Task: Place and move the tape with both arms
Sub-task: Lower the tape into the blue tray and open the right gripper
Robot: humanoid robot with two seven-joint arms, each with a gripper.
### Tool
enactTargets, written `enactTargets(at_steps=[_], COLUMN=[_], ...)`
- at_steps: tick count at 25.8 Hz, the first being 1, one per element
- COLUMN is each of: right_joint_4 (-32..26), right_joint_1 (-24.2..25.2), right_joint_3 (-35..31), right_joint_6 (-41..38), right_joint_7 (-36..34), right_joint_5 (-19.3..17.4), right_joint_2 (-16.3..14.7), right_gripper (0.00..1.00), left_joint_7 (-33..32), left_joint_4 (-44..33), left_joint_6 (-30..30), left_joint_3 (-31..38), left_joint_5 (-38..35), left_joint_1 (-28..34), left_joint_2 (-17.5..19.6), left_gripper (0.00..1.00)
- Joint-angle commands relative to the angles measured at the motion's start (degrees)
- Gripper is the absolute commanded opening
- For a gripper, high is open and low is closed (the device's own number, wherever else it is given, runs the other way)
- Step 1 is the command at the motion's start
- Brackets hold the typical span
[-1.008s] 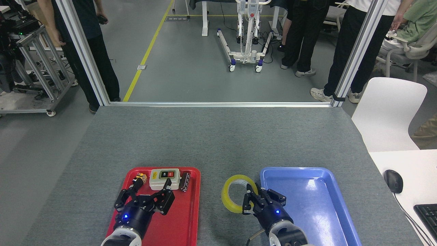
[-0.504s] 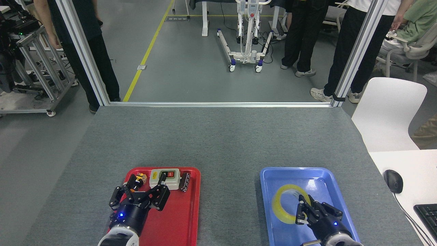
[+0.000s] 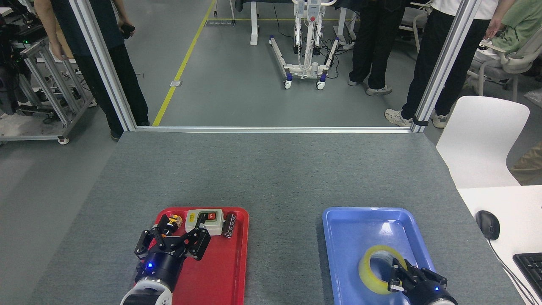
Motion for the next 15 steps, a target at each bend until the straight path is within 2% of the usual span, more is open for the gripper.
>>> enactTargets(at_steps=[1,3,4,5,11,15], right_joint_4=[0.25,0.16,-0.01,-0.19,-1.42,-3.70], right_joint_1=[-0.03,-0.03,-0.03,-0.03,-0.12,-0.03], right_joint_3=[0.06,-0.03,-0.03,-0.03,-0.12,-1.00], right_joint_6=[1.30,1.57,1.57,1.30,1.22,1.30], right_joint_7=[0.74,0.03,-0.23,-0.67,-3.75,-12.44], right_joint_5=[-0.40,-0.40,-0.48,-0.84,-1.54,-1.54], right_joint_2=[-0.27,-0.18,-0.18,-0.18,-0.18,0.00], right_gripper=[0.25,0.74,0.95,0.99,0.99,0.99], left_joint_7=[-0.02,-0.11,-0.11,-0.11,-0.11,-0.11], left_joint_4=[-0.07,-0.33,-0.42,-0.42,-0.42,-0.51], left_joint_6=[-0.05,-0.05,-0.05,-0.05,-0.05,-0.05], left_joint_3=[0.00,0.00,0.00,0.00,0.00,0.09], left_joint_5=[-0.01,0.07,0.07,-0.01,-0.01,-0.01], left_joint_1=[0.00,0.00,0.00,0.00,-0.09,-0.18], left_joint_2=[0.01,0.01,-0.08,-0.08,0.10,0.01], left_gripper=[0.99,0.99,0.99,0.99,0.99,0.99])
